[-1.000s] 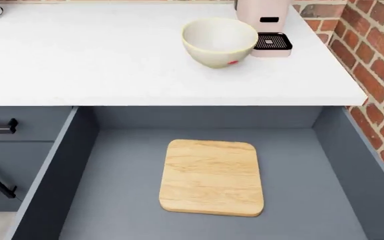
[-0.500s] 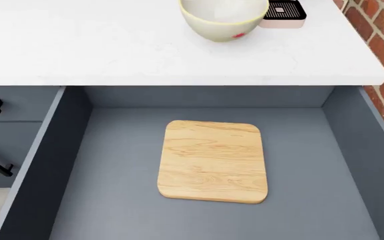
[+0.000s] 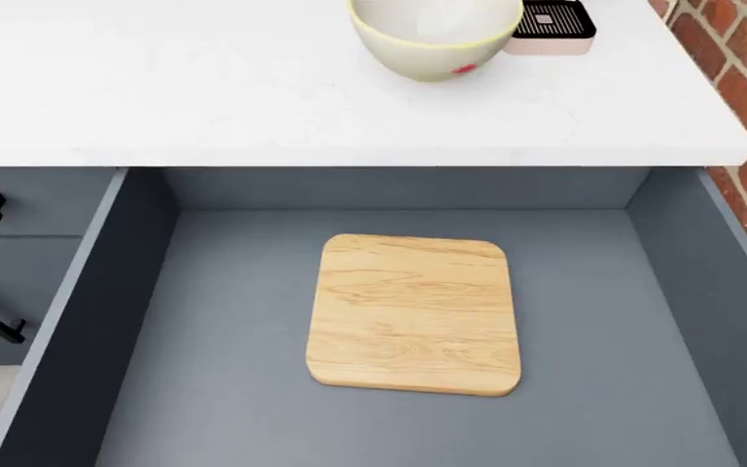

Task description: Place the bar in the bowl and close the drawer.

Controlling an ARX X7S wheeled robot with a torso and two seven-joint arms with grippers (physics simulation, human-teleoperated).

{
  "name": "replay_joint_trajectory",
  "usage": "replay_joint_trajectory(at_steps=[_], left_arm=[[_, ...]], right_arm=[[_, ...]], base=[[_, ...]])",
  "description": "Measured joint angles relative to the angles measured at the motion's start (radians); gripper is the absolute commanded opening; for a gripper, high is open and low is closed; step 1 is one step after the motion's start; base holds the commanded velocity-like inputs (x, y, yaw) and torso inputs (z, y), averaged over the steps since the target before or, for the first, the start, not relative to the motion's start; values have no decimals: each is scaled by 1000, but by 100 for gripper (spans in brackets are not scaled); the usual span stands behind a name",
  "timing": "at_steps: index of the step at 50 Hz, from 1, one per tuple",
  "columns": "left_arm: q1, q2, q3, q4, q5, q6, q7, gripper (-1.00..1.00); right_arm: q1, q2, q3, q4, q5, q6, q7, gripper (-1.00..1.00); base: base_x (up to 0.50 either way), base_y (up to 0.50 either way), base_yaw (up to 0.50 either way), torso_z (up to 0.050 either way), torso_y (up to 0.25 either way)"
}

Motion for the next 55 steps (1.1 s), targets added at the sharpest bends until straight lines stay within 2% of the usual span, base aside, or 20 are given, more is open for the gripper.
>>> replay_joint_trajectory(at_steps=[9, 13, 32, 55], left_arm=[[-36, 18, 11, -35, 24, 1, 20, 100], [-49, 19, 11, -30, 32, -3, 16, 100], [-48, 25, 4, -32, 50, -3, 10, 100], [-57, 27, -20, -44, 57, -8, 8, 100]], right_arm=[[3, 0, 137, -54, -126, 33, -6, -100], [7, 0, 166, -71, -153, 45, -7, -100], [5, 0, 149, -68, -136, 46, 2, -100], [5, 0, 341, -113, -155, 22, 5, -100]], base=[[0, 0, 0, 0, -9], [0, 0, 0, 0, -250], [-1, 0, 0, 0, -244], [0, 0, 0, 0, 0]])
